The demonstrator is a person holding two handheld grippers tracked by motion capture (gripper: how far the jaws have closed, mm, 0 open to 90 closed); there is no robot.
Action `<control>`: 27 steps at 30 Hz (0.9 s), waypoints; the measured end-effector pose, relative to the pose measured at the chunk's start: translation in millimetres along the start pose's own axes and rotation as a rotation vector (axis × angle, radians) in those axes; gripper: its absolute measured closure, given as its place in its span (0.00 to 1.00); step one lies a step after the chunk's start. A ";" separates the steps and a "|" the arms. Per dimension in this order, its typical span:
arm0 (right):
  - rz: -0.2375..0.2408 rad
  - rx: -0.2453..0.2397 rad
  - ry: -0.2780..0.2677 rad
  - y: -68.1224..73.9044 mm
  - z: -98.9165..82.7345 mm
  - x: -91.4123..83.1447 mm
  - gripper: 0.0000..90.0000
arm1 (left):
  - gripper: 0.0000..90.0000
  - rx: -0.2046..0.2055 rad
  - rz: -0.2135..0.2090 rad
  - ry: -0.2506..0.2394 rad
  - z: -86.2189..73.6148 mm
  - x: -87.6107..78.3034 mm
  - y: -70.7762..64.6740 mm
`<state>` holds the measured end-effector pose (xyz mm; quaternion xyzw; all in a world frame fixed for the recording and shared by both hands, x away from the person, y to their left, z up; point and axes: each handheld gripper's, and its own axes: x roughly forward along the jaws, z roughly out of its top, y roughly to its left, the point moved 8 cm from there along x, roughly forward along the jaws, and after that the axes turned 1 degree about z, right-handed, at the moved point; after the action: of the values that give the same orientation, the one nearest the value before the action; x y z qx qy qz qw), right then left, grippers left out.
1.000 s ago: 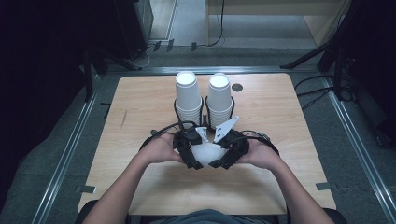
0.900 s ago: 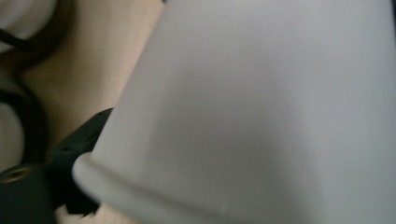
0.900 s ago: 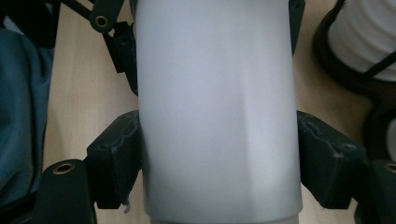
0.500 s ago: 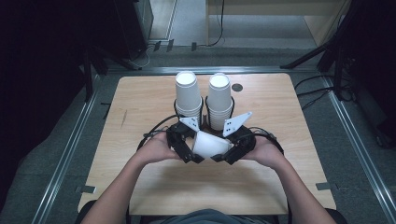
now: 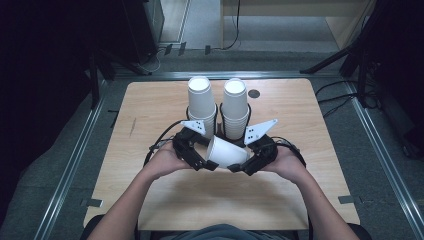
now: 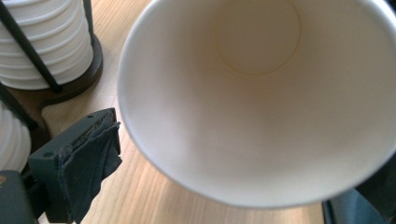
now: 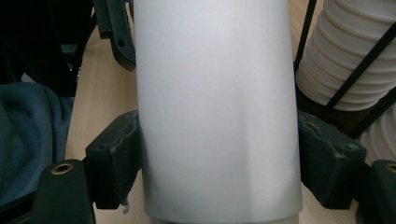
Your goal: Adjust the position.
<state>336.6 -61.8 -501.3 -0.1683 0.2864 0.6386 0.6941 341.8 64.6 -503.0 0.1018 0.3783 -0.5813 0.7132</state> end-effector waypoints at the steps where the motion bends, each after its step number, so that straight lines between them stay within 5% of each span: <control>1: 0.000 0.000 0.000 0.0 0.0 0.0 0.25 | 0.00 0.000 0.000 0.000 0.0 0.0 0.0; 11: 0.020 -0.017 -0.009 3.8 2.8 8.7 0.25 | 0.00 -0.016 -0.025 -0.018 3.6 5.8 -3.6; 14: 0.017 -0.023 -0.003 4.1 3.1 10.9 0.25 | 0.06 0.009 -0.026 -0.020 4.2 3.8 -6.0; 18: 0.023 -0.023 -0.006 4.2 2.6 8.8 0.26 | 0.13 -0.013 -0.079 -0.042 7.7 -3.9 -6.1; 25: 0.028 -0.021 -0.005 3.2 3.4 8.5 0.25 | 0.16 0.006 -0.059 -0.024 9.2 -5.5 -6.6; 27: 0.033 0.010 0.009 2.6 2.7 8.2 0.16 | 0.15 0.030 -0.014 -0.002 7.8 -8.3 -3.7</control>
<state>334.7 -53.4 -503.9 -0.1631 0.2954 0.6479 0.6828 341.4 65.2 -491.0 0.1092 0.3693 -0.5919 0.7080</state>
